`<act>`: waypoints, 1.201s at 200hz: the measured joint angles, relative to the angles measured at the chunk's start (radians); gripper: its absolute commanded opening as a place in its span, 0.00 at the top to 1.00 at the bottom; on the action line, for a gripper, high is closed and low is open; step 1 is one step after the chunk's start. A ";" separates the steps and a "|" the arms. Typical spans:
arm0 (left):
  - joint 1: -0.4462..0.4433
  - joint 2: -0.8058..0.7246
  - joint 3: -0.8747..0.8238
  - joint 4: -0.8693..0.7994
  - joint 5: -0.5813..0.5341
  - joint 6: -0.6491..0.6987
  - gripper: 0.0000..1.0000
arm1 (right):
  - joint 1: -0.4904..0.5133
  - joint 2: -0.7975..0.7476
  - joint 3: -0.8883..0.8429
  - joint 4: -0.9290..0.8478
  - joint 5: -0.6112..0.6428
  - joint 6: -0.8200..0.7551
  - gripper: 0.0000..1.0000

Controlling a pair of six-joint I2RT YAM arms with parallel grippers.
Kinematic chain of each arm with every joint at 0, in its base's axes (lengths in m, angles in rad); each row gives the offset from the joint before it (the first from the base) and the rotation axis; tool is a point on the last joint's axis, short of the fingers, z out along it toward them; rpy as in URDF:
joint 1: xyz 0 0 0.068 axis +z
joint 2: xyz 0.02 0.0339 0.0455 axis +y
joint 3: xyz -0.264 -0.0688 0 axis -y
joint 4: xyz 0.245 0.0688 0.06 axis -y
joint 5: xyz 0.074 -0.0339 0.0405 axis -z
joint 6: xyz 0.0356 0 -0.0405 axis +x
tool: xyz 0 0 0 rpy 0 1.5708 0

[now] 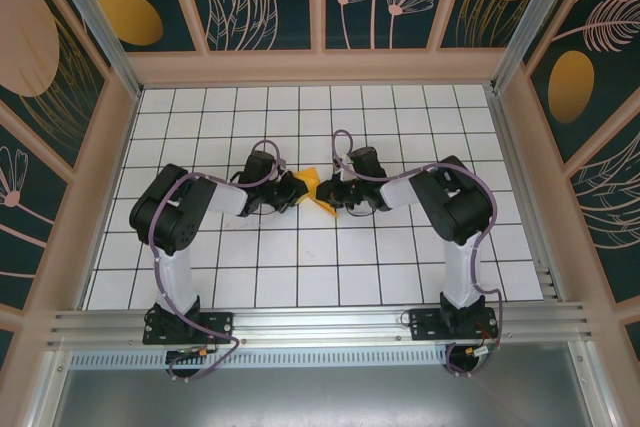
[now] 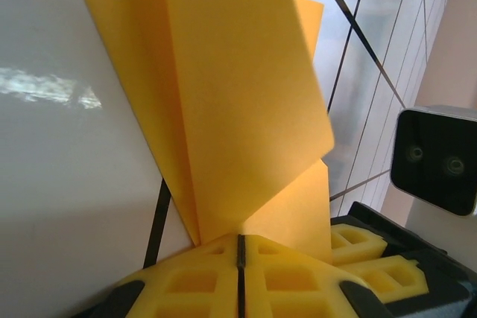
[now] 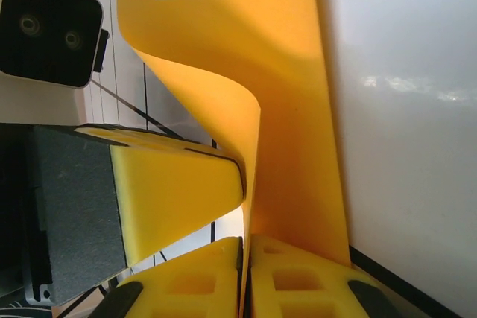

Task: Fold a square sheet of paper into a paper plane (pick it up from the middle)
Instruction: Fold the wing for the fifth time at the center of the table.

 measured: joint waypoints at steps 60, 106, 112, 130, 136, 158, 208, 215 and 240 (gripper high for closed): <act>-0.001 0.000 0.016 -0.038 -0.005 0.002 0.92 | 0.000 -0.057 0.000 -0.105 0.013 -0.063 0.80; -0.001 0.000 0.021 -0.047 -0.004 0.002 0.92 | 0.000 -0.073 -0.021 -0.153 0.024 -0.114 0.80; -0.001 0.000 0.021 -0.048 -0.004 0.002 0.92 | 0.000 -0.077 -0.023 -0.154 0.025 -0.119 0.80; -0.001 0.000 0.024 -0.055 -0.004 0.006 0.91 | 0.000 -0.082 -0.032 -0.154 0.029 -0.134 0.83; -0.001 0.000 0.024 -0.055 -0.003 0.007 0.91 | 0.000 -0.082 -0.032 -0.155 0.029 -0.137 0.86; -0.001 -0.002 0.031 -0.066 0.002 0.015 0.88 | 0.000 -0.082 -0.042 -0.152 0.037 -0.151 0.95; -0.002 -0.029 0.032 -0.068 0.004 0.035 0.78 | 0.000 -0.082 -0.051 -0.137 0.036 -0.142 0.99; -0.002 -0.041 0.031 -0.063 0.004 0.035 0.77 | 0.000 -0.082 -0.051 -0.137 0.035 -0.138 0.99; -0.002 -0.084 0.014 -0.026 0.014 0.035 0.77 | -0.001 -0.079 -0.051 -0.137 0.035 -0.126 0.99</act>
